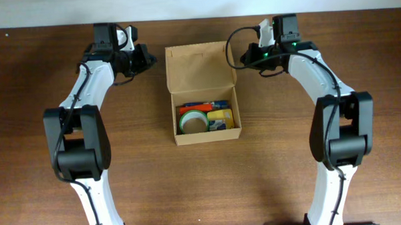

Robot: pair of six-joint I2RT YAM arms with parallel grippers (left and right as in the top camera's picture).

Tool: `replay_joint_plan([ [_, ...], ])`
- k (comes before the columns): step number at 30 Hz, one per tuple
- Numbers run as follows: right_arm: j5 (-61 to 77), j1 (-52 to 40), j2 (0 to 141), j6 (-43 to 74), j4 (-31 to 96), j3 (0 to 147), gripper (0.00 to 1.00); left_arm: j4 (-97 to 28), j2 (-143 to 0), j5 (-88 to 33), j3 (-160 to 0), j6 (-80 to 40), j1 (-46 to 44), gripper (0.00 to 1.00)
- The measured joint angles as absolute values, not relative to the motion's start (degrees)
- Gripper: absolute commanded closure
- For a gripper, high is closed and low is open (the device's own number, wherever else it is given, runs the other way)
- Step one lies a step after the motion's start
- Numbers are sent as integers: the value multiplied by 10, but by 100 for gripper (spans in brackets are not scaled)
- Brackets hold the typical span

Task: Pack container
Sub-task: 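Push the box lid forward with both grippers to close it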

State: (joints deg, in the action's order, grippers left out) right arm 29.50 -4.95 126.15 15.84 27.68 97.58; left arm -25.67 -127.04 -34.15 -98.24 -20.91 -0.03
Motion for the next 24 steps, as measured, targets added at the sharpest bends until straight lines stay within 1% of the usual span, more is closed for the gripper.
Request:
replay_joint_plan([
  [8, 348, -50, 1285, 166, 262, 976, 96, -263, -1273, -356, -983, -222, -15, 98],
  [15, 397, -50, 1303, 167, 260, 977, 96, -257, -1304, -375, -985, -230, -41, 98],
  [24, 476, -50, 1306, 168, 225, 978, 96, -233, -1307, -399, -985, -237, -43, 98],
])
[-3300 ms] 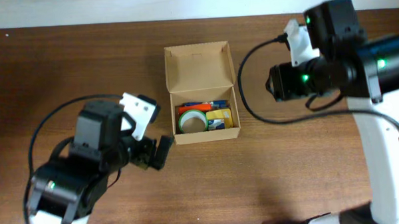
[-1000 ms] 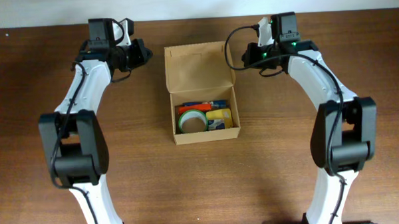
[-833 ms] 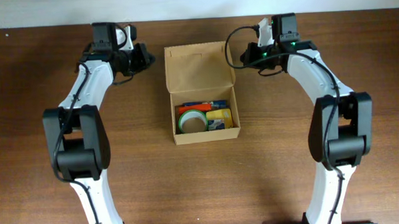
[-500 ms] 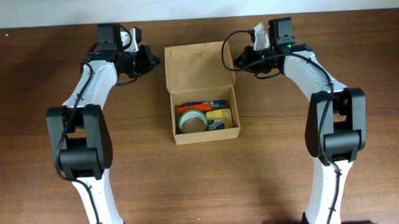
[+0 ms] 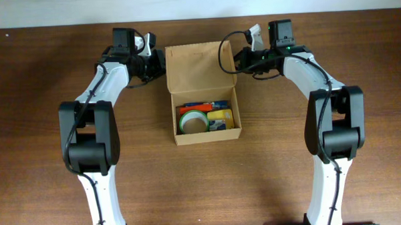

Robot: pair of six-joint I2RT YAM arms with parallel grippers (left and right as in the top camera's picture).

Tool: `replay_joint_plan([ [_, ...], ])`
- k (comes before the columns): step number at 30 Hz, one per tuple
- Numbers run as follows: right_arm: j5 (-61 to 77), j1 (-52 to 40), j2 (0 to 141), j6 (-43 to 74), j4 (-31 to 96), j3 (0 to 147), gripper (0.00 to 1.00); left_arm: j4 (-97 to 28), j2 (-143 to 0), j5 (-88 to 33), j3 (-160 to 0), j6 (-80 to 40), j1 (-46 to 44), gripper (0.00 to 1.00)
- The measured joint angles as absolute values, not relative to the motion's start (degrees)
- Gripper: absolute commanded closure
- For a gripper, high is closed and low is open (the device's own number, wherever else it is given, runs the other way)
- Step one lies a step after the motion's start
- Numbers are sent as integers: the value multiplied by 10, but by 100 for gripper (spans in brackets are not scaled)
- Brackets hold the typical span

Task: Pack container
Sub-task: 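Push the box lid forward with both grippers to close it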

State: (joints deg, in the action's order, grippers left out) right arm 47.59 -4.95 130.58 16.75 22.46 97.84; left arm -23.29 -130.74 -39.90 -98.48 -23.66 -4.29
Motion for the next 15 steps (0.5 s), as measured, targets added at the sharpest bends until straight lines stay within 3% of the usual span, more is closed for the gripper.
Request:
replay_joint_plan([
  [15, 583, -47, 1305, 162, 223, 1014, 96, -229, -1303, -468, -1025, -225, -40, 98],
])
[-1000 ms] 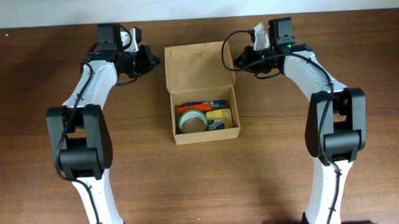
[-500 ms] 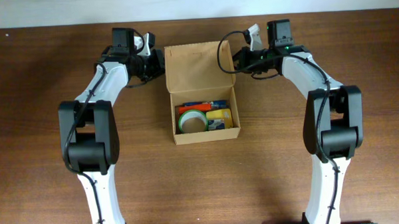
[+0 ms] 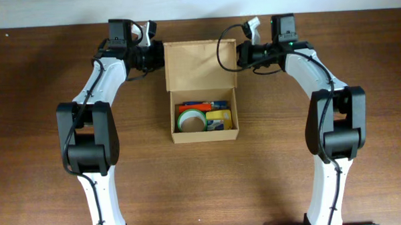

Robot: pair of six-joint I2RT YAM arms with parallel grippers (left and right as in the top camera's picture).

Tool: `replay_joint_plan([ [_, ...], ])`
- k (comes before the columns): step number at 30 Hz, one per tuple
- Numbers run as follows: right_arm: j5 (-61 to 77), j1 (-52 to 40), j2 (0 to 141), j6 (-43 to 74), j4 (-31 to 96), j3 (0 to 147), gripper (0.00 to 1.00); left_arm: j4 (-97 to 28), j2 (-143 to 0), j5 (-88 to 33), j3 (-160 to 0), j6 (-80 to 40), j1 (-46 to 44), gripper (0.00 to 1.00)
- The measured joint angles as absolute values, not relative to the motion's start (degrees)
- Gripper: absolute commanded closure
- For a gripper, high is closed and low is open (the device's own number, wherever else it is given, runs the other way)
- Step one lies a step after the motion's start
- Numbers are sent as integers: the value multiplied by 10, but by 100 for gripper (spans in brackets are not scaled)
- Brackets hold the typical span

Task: Pack container
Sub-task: 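Push the box lid forward with both grippers to close it, then press down on the closed lid with both grippers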

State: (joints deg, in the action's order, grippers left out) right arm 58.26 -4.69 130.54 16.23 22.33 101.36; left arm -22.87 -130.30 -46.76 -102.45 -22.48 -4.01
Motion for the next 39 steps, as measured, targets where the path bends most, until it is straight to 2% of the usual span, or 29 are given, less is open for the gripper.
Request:
replay_joint_plan([
  [10, 593, -47, 1259, 116, 305, 1028, 96, -262, -1208, -472, -1026, -170, -41, 98],
  [16, 585, -47, 1217, 54, 399, 1033, 96, -346, -1155, -464, -1030, -119, -50, 98],
  [26, 470, -73, 1166, -61, 588, 1034, 96, -498, -1120, -363, -1030, -51, -103, 98],
  [39, 367, -96, 1165, -96, 706, 1035, 96, -603, -1116, -273, -1030, -40, -147, 98],
])
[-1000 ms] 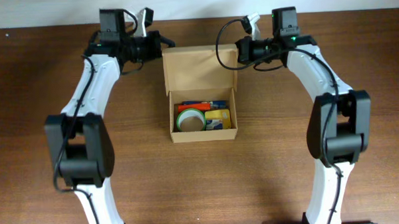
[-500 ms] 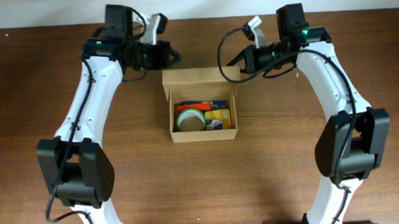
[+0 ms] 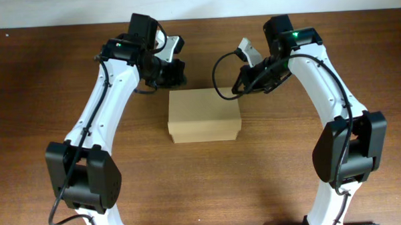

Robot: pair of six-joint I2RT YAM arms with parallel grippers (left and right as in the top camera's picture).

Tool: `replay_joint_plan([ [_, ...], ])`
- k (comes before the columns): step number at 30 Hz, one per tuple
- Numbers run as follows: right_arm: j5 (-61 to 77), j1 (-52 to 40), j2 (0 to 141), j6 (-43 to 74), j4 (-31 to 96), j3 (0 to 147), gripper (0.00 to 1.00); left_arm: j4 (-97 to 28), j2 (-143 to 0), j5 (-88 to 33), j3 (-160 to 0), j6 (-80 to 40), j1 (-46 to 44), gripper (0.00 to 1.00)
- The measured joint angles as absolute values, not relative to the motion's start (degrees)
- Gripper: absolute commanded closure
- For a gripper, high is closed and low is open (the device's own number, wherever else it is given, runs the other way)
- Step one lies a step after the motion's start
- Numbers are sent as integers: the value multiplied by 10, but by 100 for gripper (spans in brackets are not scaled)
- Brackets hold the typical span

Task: Pack container
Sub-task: 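Press down on the closed lid with both grippers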

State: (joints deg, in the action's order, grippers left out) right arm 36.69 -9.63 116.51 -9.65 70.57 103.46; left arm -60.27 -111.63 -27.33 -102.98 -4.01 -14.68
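Note:
The brown cardboard box [image 3: 204, 114] sits mid-table with its lid folded down flat, so its contents are hidden. My left gripper [image 3: 174, 75] hovers just behind the box's back left corner. At the back right corner is my right gripper [image 3: 242, 83], close to the lid's edge. From overhead I cannot tell whether either gripper touches the box, nor how the jaws stand.
The wooden table [image 3: 46, 98] extends around the box on all sides. Both arms reach in from the front, left and right of the box. A pale wall strip [image 3: 50, 11] runs along the table's far edge.
The lid, which lay open behind the box with the contents showing, is now down over the box. Both grippers have moved from the lid's far corners toward the box's back edge.
At first both grippers stood apart from the open lid, left and right of it, with tape and packets visible in the box. Then they were at the lid's sides, then at its far corners. Now the lid covers the box.

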Motion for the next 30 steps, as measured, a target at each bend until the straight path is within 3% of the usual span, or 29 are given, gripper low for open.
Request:
replay_joint_plan([
  [12, 343, -96, 1149, -97, 737, 1035, 96, -625, -1088, -218, -1030, -40, -174, 98],
  [30, 288, -96, 871, -103, 797, 1033, 96, -670, -867, -99, -1002, -43, -260, 98],
])
